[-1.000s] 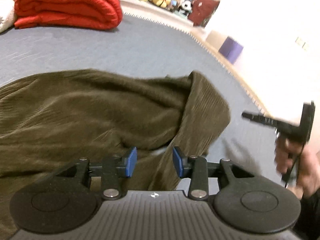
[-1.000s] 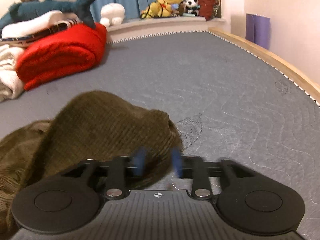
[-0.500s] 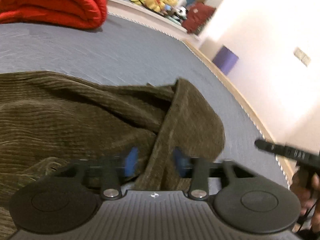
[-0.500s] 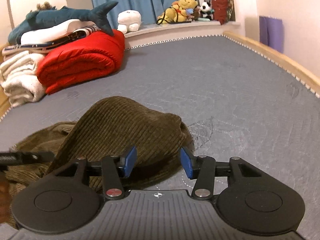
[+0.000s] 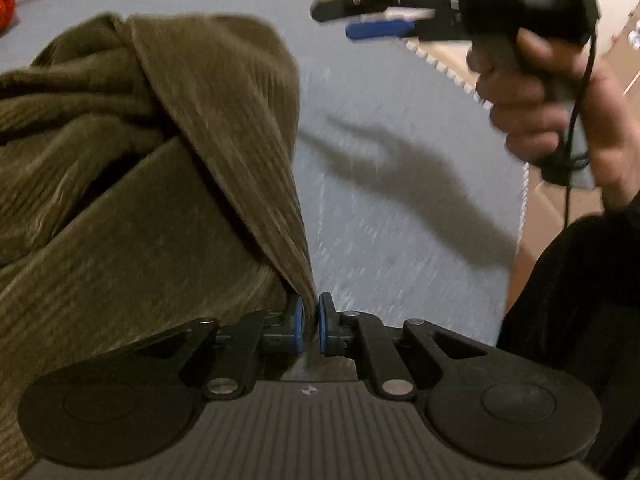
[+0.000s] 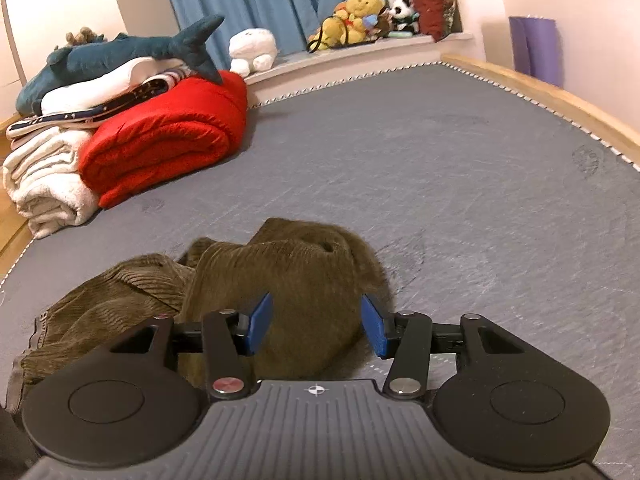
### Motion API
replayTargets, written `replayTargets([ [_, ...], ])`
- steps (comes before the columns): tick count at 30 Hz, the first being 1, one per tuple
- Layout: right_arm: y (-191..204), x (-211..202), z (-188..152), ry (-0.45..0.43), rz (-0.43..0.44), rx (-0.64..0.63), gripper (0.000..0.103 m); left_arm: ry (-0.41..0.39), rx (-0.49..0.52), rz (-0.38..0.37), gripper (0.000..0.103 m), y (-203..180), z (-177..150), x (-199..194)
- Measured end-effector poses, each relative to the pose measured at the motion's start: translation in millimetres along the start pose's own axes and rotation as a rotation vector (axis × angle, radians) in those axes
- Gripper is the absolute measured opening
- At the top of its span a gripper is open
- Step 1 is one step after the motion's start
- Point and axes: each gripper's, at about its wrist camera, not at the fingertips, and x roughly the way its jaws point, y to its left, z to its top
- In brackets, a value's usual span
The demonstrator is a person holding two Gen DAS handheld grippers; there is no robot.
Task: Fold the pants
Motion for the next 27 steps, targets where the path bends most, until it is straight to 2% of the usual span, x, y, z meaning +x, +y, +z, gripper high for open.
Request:
replayTargets([
  [2, 9.1, 8.2, -1.4, 0.023, 0.013, -0.022, 0.056, -0.024, -0.028, 0.004, 0.02, 10.2, 1.7, -9.8],
  [3, 14.0, 11.8, -1.7, 0.03, 0.017, -0.033, 0.057, -0.047, -0.055, -0.005, 0.032, 16.0, 4.3, -18.0],
  [4, 20.6, 16.5, -1.9, 0.036, 0.021, -0.047, 0.058, -0.088, -0.086, -0.008, 0.04, 24.2, 6.2, -29.3],
  [8, 51.7, 40.3, -2.5, 0.053, 0.033, -0.102, 0.063, -0.209, -0.185, 0.027, 0.041, 50.7, 9.3, -64.2],
  [12, 84.9, 68.3, -4.5, 0.076, 0.025, -0.171, 0.072, -0.27, -0.308, 0.132, 0.041, 81.0, 5.0, -86.5],
  [15, 108.4, 89.4, -9.5, 0.09, -0.008, -0.254, 0.086, -0.264, -0.39, 0.224, 0.049, 98.5, -3.6, -91.2],
  [19, 129.9, 111.0, -25.6, 0.107, -0.081, -0.405, 0.086, -0.181, -0.462, 0.366, 0.051, 126.9, -8.7, -88.5],
  [20, 131.8, 112.6, -28.0, 0.096, -0.109, -0.444, 0.083, -0.171, -0.47, 0.397, 0.051, 130.5, -15.8, -91.3],
  [22, 129.1, 109.0, -30.2, 0.074, -0.175, -0.492, 0.049, -0.168, -0.49, 0.439, 0.051, 138.9, -20.3, -97.0],
  [23, 124.3, 104.1, -26.9, 0.072, -0.182, -0.474, 0.039, -0.17, -0.5, 0.453, 0.051, 142.0, -20.5, -100.2],
  [24, 116.3, 96.1, -21.2, 0.072, -0.174, -0.431, 0.021, -0.176, -0.509, 0.464, 0.051, 144.5, -20.0, -103.1],
  [27, 91.9, 66.2, -8.9, 0.045, -0.176, -0.334, 0.013, -0.198, -0.532, 0.481, 0.051, 148.6, -18.7, -108.4],
])
